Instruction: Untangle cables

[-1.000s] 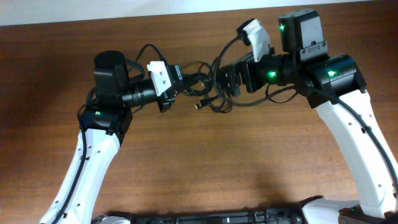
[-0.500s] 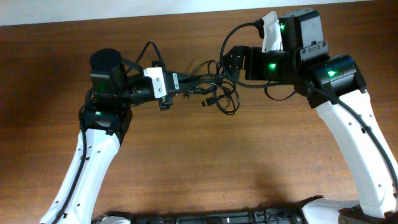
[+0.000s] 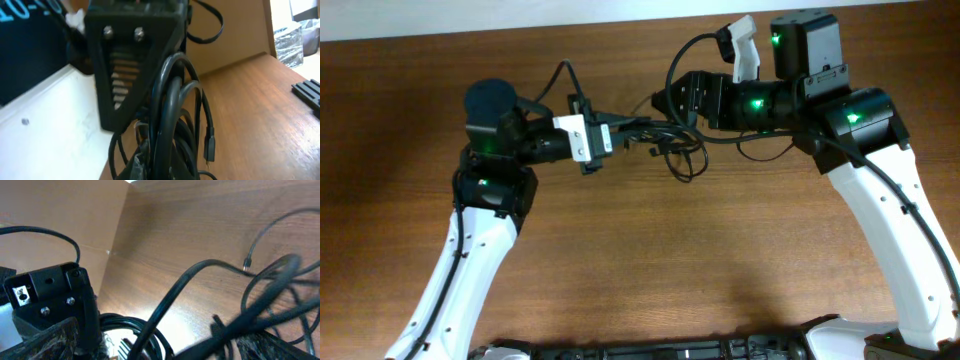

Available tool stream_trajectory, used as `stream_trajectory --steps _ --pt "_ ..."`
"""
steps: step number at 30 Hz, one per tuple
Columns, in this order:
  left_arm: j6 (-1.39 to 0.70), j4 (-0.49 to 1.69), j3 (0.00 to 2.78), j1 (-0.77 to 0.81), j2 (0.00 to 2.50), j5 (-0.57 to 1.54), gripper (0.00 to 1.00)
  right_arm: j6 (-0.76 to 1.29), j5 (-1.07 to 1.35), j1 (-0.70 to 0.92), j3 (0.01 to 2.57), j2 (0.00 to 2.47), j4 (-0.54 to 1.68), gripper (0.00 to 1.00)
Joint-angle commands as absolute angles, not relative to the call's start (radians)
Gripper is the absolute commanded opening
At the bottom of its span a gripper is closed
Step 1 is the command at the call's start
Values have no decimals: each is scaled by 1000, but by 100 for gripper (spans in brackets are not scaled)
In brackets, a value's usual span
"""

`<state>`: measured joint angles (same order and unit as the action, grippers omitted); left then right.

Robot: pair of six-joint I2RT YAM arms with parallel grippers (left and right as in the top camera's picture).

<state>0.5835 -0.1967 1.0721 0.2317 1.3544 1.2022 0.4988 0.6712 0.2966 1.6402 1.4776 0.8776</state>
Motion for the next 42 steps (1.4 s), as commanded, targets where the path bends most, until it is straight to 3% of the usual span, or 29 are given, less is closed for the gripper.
stream_trajectory --steps 1,4,5,7,8,9,12,13,18,19,22,23,24,25,32,42 --pt "599 -197 1081 246 1342 1098 0 510 696 307 1649 1459 878 99" --pt "599 -209 1081 249 1342 1150 0 510 695 307 1649 1459 875 100" --pt "599 -217 1081 249 1342 1177 0 510 695 307 1649 1459 874 95" --pt "599 -226 1081 253 1342 1208 0 510 695 307 1649 1459 870 75" --pt "599 -228 1081 259 1342 1208 0 510 695 307 1649 1459 867 56" --pt "599 -228 1081 263 1342 1208 0 510 695 308 1649 1459 867 49" --pt "599 -235 1081 282 1342 1208 0 510 695 307 1649 1459 867 11" --pt "599 -235 1081 289 1342 1205 0 509 695 308 1649 1460 867 4" --pt "598 -235 1081 294 1342 1159 0 503 618 307 1649 1459 873 4" --pt "598 -234 1081 294 1342 1159 3 503 577 307 1649 1459 875 4" --pt "585 -231 1081 294 1342 1159 25 503 432 307 1649 1459 894 4" --pt "564 -231 1081 294 1342 1159 54 503 372 307 1649 1459 909 4" --pt "554 -229 1081 294 1342 1159 71 503 336 307 1649 1459 918 4" --pt "532 -223 1081 294 1342 1159 99 503 278 307 1649 1459 935 4" --pt "429 -160 1081 294 1342 1156 99 503 174 307 1649 1459 954 4" --pt "-133 -166 1081 294 1342 936 99 320 143 310 1644 1459 965 4"
